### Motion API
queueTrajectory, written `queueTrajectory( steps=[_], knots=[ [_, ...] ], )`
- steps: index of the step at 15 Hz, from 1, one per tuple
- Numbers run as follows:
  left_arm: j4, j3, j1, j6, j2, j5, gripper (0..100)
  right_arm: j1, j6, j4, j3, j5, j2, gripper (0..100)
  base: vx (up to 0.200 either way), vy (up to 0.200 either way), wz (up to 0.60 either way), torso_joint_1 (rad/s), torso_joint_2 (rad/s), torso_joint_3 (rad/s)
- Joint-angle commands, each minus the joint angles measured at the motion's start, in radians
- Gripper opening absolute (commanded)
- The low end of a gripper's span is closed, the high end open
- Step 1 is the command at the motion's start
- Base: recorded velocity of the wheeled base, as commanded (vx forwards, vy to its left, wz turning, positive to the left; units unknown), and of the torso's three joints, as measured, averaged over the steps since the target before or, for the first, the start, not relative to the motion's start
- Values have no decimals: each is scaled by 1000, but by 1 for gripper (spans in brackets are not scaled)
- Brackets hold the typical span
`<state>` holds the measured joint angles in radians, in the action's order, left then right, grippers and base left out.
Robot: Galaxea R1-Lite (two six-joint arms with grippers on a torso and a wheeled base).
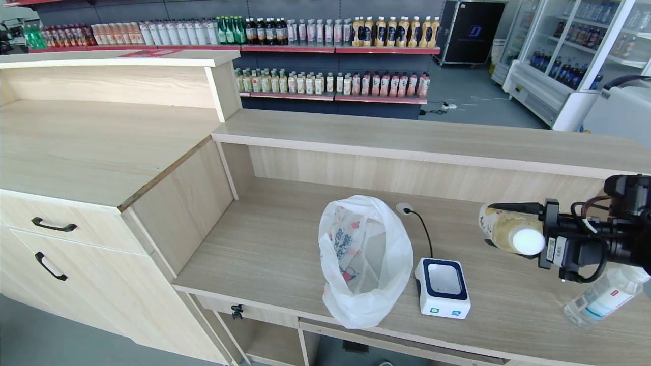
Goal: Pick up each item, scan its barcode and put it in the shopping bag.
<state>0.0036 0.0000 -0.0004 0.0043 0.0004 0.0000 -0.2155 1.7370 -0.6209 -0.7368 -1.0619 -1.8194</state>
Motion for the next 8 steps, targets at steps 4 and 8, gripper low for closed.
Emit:
queueTrajectory(
  steps=[4, 8],
  knots=[
    [-1, 0, 0, 0, 0, 0, 100, 42, 36, -57, -4, -43, -130, 0, 0, 0, 0, 0, 0, 0],
    [-1, 0, 0, 0, 0, 0, 100, 88, 35, -69, 2, -43, -179, 0, 0, 0, 0, 0, 0, 0]
  ],
)
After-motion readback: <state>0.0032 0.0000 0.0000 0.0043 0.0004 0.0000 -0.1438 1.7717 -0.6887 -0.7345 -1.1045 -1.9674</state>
